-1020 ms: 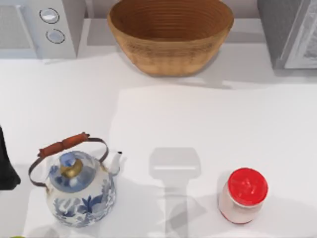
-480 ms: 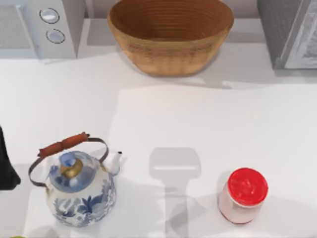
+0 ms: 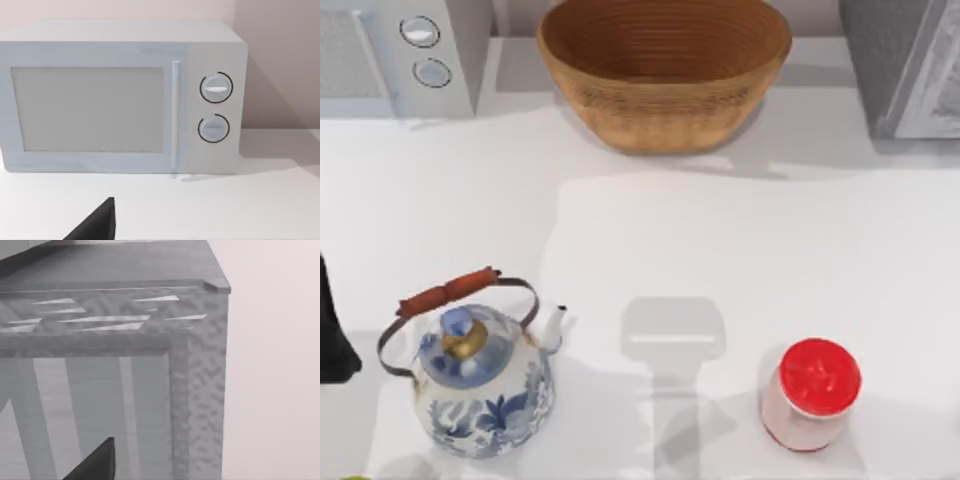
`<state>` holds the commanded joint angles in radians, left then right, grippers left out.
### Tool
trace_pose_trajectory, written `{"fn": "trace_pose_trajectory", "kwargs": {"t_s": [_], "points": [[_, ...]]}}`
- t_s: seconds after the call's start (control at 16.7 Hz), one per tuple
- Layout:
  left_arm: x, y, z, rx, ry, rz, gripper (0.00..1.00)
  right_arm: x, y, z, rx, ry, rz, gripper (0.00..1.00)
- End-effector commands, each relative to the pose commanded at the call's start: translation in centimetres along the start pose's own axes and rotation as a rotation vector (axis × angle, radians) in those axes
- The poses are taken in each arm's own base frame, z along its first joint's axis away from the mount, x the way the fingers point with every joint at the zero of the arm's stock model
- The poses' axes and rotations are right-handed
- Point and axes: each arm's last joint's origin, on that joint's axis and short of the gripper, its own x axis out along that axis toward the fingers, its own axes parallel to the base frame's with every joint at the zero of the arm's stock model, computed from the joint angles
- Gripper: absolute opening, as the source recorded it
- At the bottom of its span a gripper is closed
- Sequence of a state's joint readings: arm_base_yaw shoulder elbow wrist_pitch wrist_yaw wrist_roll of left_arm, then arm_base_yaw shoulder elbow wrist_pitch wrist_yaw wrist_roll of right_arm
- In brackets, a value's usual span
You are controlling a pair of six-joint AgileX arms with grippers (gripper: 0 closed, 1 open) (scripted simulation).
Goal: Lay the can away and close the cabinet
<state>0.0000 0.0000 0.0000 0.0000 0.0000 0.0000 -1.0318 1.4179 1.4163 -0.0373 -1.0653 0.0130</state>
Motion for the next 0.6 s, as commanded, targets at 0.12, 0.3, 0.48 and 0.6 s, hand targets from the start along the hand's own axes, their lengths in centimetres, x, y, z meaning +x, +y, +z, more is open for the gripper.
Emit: {"fn": "trace_pose_trajectory", "kwargs": {"t_s": [0.12, 0.3, 0.48, 0.6], "points": [[0.0, 0.0, 0.0, 0.0, 0.0, 0.0, 1.0, -0.9, 1.8, 3.4, -0.002, -0.003, -0.007, 1.0], [0.0, 0.0, 0.0, 0.0, 0.0, 0.0, 1.0, -2.5, 4.4, 7.3, -0.022, -0.016, -0.026, 1.0], [0.0, 0.0, 0.0, 0.0, 0.0, 0.0, 1.0, -3.4, 5.8, 8.9, -0.037, -0.026, -0.041, 1.0], [0.0, 0.0, 0.0, 0.0, 0.0, 0.0, 1.0, -3.4, 5.8, 8.9, -0.037, -0.026, -0.041, 1.0]]}}
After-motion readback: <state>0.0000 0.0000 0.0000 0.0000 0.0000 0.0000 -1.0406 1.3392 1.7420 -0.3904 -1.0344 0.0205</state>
